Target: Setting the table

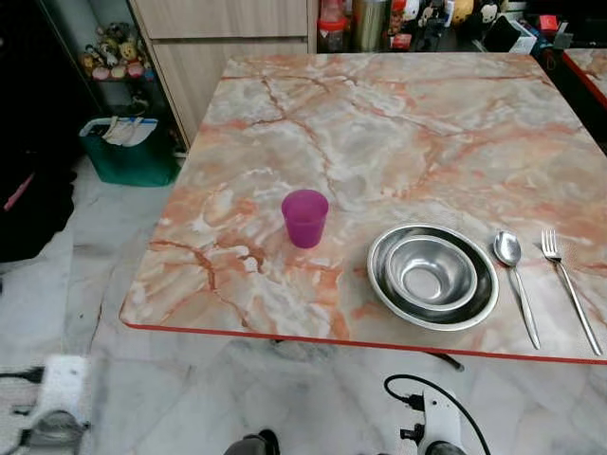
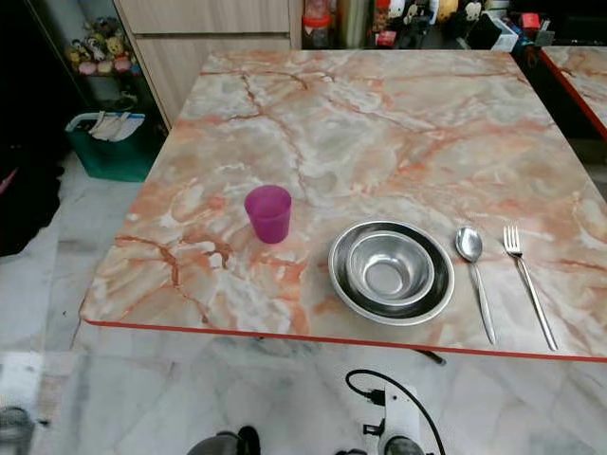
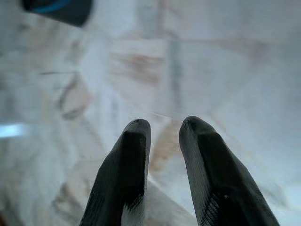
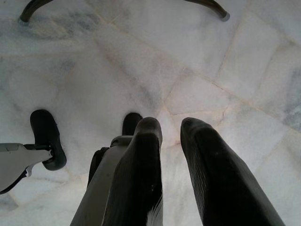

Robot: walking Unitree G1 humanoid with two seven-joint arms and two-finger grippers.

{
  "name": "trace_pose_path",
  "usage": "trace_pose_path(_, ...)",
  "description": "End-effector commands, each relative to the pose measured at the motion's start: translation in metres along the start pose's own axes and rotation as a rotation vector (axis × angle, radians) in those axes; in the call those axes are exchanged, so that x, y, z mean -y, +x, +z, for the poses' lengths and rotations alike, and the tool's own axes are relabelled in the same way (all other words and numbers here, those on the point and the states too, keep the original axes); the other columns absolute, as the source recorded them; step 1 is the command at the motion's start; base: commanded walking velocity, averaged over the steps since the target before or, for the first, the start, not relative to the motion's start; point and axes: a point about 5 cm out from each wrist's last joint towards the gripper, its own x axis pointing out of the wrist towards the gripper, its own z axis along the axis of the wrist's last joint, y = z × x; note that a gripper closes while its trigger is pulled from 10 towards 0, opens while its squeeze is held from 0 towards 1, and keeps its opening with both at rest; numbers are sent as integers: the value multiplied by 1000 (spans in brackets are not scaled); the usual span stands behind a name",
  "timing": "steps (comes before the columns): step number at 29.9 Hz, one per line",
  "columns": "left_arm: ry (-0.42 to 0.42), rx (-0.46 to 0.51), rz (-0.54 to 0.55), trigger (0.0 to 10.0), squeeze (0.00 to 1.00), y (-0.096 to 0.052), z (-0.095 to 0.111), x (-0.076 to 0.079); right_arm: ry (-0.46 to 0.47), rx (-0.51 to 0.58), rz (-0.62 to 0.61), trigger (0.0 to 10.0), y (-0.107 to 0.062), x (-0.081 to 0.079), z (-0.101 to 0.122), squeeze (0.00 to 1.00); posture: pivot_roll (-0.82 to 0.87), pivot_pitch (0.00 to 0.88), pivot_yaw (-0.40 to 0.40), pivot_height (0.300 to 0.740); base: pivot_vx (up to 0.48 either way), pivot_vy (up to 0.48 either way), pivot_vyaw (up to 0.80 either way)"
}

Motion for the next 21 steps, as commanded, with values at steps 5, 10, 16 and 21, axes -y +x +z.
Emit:
trace_pose_path(5, -74, 10, -185, 10000, 0, -8, -12, 37, 0, -12, -1, 10000, -1, 1, -7, 0, 78, 107, 39, 736, 0, 0, 0)
trace_pose_path(10, -162, -32, -275, 10000, 0, -19, -23, 70, -4, -14, 1, 10000, -1, 2, -8, 0, 70, 100, 37, 736, 0, 0, 0)
trace_pose_path(16, -207, -60, -293, 10000, 0, -25, -31, 83, -3, -11, -1, 10000, -1, 3, -8, 0, 64, 104, 31, 736, 0, 0, 0)
trace_pose_path(21, -252, -45, -280, 10000, 0, -25, -30, 83, 2, -3, 3, 10000, -1, 3, -5, 0, 68, 129, 23, 736, 0, 49, 0)
